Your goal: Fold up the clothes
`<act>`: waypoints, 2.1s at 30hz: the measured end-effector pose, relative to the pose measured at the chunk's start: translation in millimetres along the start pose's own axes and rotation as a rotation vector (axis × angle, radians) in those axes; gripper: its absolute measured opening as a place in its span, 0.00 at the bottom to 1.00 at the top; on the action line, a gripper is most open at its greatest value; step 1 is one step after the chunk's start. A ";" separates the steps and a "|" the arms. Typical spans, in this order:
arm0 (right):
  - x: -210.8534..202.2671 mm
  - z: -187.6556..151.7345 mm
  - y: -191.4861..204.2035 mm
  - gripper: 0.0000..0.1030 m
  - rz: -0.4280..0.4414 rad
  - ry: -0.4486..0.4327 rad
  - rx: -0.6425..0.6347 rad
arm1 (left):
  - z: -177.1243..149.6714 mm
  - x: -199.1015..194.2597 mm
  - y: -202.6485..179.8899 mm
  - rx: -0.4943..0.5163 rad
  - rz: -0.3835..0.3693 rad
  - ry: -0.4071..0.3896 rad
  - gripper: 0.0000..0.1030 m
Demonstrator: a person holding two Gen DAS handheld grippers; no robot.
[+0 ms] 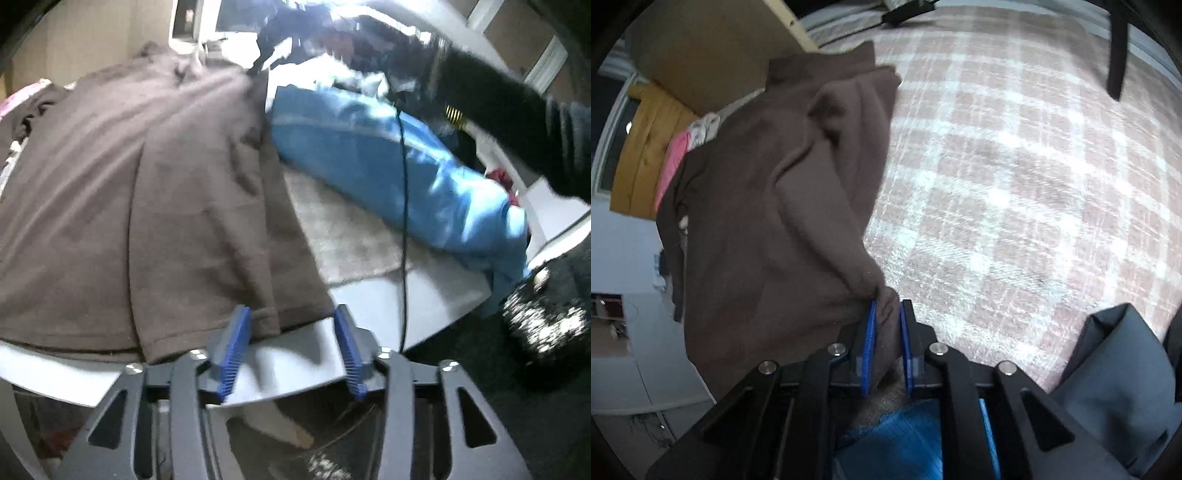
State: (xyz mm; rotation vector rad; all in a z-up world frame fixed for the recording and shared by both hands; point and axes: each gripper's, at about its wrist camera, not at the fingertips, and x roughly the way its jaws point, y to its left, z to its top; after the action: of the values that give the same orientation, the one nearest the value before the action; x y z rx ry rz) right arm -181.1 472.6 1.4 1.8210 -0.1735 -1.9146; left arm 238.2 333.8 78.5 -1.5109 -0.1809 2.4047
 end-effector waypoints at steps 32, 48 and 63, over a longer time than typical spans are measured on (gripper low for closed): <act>69.7 61.4 233.9 0.18 -0.076 0.130 -0.353 | -30.7 -46.6 205.5 -0.523 0.048 -0.179 0.06; 21.5 33.3 101.3 0.35 -0.045 -0.115 -0.120 | -9.3 -64.2 188.6 -0.398 0.053 -0.140 0.33; 2.5 38.9 124.2 0.34 -0.038 -0.286 -0.209 | 13.2 -22.7 174.0 -0.294 0.084 -0.051 0.29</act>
State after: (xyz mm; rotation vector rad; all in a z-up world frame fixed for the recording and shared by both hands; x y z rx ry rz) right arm -186.7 353.9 54.7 1.4225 -0.0316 -2.1265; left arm 204.2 162.3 58.7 -1.6071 -0.5121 2.5744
